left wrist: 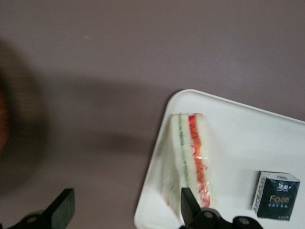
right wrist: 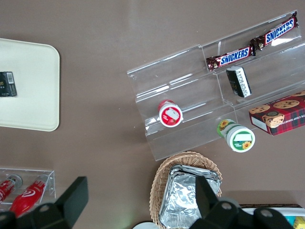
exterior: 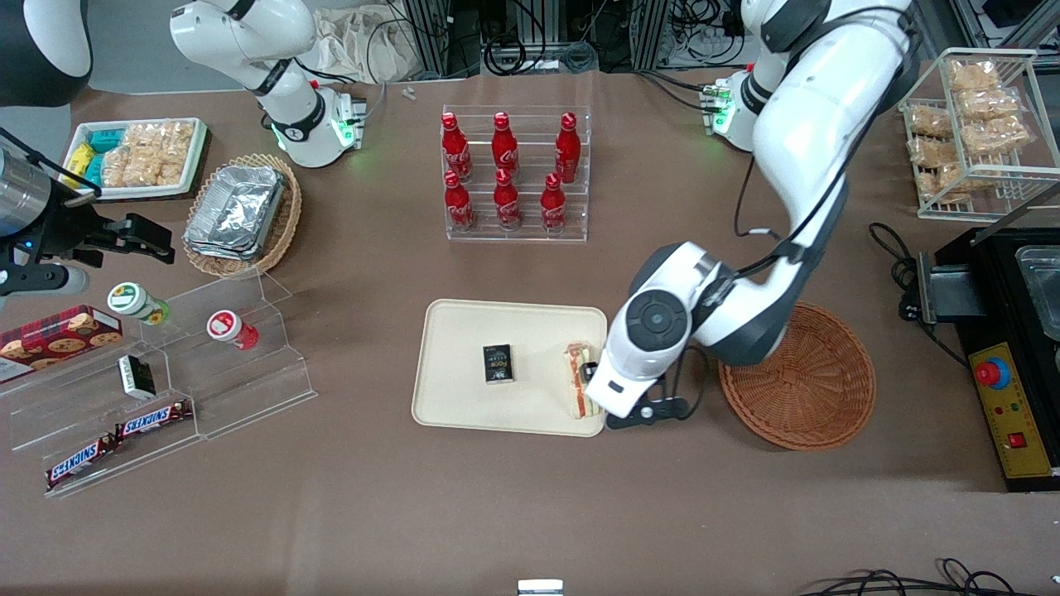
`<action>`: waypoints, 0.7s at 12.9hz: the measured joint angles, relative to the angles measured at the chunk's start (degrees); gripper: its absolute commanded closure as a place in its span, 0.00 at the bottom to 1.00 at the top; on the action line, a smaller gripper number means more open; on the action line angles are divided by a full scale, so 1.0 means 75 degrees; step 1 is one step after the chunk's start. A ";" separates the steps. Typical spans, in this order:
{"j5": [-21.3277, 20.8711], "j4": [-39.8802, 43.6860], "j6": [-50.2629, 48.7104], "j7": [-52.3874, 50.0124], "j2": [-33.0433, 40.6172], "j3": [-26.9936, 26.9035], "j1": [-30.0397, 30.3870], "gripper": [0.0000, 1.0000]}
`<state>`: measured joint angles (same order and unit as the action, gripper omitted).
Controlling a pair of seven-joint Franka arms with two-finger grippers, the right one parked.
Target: Place sandwich from basket to tray
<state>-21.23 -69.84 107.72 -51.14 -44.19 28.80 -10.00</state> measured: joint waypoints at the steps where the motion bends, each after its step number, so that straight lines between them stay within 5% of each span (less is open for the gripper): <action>1: -0.0002 -0.0001 -0.0247 -0.0019 0.0268 -0.0018 0.0169 0.00; 5: -0.0006 -0.0137 -0.1111 -0.0025 0.1126 -0.0063 0.1100 0.00; 9: 0.0288 -0.2088 -0.0627 0.0049 0.2915 -0.0001 0.2242 0.00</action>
<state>-19.07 -85.50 103.02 -50.77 -22.33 28.79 6.81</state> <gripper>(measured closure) 0.000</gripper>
